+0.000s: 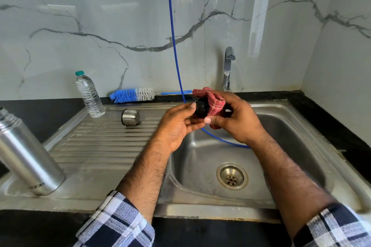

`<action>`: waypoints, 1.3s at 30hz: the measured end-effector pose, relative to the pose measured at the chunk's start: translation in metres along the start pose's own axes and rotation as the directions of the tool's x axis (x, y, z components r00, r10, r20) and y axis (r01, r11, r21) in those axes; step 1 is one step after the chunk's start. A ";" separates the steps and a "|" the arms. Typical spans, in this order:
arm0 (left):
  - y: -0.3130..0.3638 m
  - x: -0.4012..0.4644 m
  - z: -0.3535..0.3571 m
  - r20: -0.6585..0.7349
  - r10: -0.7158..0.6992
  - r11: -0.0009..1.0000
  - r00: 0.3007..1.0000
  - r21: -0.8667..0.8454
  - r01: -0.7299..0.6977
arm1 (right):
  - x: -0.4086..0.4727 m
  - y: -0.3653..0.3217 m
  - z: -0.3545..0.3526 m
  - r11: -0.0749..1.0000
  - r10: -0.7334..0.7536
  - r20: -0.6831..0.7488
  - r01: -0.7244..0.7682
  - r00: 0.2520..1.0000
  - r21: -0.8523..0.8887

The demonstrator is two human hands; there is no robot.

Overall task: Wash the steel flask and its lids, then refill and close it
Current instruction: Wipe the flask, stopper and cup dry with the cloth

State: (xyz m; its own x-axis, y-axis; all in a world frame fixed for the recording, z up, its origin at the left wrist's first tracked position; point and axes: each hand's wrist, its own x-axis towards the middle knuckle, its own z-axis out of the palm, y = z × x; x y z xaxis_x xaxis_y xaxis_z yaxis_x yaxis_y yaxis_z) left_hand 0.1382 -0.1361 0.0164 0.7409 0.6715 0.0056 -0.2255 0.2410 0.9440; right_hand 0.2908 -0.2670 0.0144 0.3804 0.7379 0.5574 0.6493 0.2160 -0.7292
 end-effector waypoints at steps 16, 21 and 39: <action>-0.008 0.002 0.005 0.045 0.357 0.865 0.933 0.361 -0.348 | 0.004 0.000 0.015 0.938 -0.090 -0.036 0.073 0.995 -0.339; -0.011 0.002 0.007 0.259 0.474 0.697 0.841 0.474 -0.539 | 0.009 -0.008 0.004 0.860 0.431 -0.010 -0.407 0.902 0.307; -0.010 0.014 -0.004 0.112 0.622 0.527 0.775 0.672 -0.520 | -0.003 -0.004 0.019 0.995 0.074 -0.121 -0.064 0.990 0.081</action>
State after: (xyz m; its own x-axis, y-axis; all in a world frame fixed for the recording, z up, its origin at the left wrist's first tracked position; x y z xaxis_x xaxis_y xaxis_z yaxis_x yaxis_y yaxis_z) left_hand 0.1483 -0.1260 0.0059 0.5048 0.5917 0.6286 -0.0791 -0.6934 0.7162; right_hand 0.2743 -0.2579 0.0083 0.5044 0.6690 0.5459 0.5678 0.2193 -0.7934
